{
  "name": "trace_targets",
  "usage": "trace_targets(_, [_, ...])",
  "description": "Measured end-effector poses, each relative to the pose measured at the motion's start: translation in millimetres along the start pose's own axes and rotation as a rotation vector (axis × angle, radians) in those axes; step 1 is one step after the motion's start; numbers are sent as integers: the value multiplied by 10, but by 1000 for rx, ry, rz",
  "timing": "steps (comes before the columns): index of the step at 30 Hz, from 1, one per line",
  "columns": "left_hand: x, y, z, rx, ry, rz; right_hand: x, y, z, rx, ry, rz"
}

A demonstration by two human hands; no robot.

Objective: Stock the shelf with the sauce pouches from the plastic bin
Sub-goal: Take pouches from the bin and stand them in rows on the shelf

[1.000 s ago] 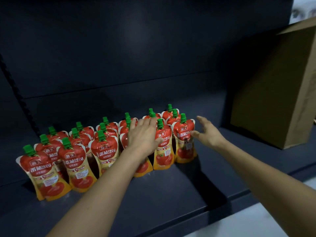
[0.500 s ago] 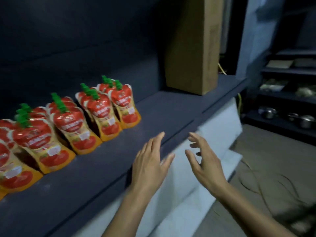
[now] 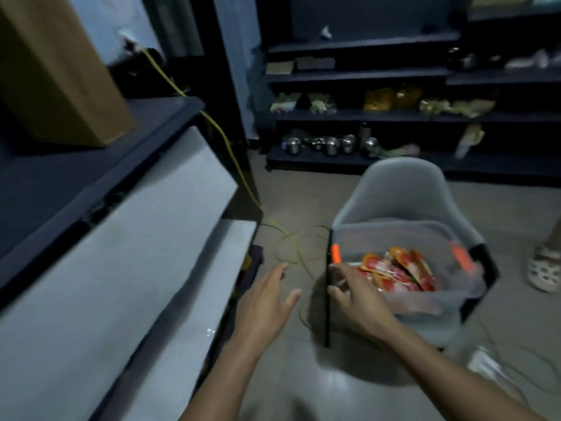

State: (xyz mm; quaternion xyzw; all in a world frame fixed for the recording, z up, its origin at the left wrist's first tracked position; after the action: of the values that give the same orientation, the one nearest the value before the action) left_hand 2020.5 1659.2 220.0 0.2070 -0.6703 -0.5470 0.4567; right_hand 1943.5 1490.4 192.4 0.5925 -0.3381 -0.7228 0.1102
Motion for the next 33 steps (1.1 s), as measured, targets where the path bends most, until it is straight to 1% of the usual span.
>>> trace_targets(5, [854,-891,-260,-145,-34,103,1128,695,118,53,-192,-38])
trace_targets(9, [1178,-1401,-480,-250,-31,117,1747,999,137,63,-307,-40])
trace_targets(15, [1324,-1987,-1124,-372,-3,200,2418,1147,-154,80,-439,-122])
trace_targets(20, [1325,-2547,-1801,-491,52,276,2895,1107,-644,94,-531,-195])
trace_targets(24, [1298,-3084,-2388,-570,43,223,3378,929,-1115,113,-613,-260])
trace_targets(26, [1290,-3365,-2662,-603,12,144,3606,784,-1298,127,-704,-351])
trace_targets(28, [1279,-3654,-2904,-625,-42,59,3843,657,-1432,184,-822,-479])
trace_targets(29, [1272,-3790,-3015,-627,-75,21,3955,596,-1483,214,-898,-568])
trace_targets(33, [1245,-4278,-3355,-635,-173,-103,4291,287,-1647,342,-1202,-1061])
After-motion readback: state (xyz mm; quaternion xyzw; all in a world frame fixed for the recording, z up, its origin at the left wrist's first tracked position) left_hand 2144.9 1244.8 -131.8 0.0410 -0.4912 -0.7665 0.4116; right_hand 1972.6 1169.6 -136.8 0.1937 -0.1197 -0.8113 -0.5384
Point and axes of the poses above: each hand's wrist, its own z-axis away from the middle knuckle, its own y-axis out of the back of the hand, x = y × z, the point moved 6 cm from there along -z, towards the middle knuckle, and after that the axes turned 6 degrees about -z, right-handed, at the moved point
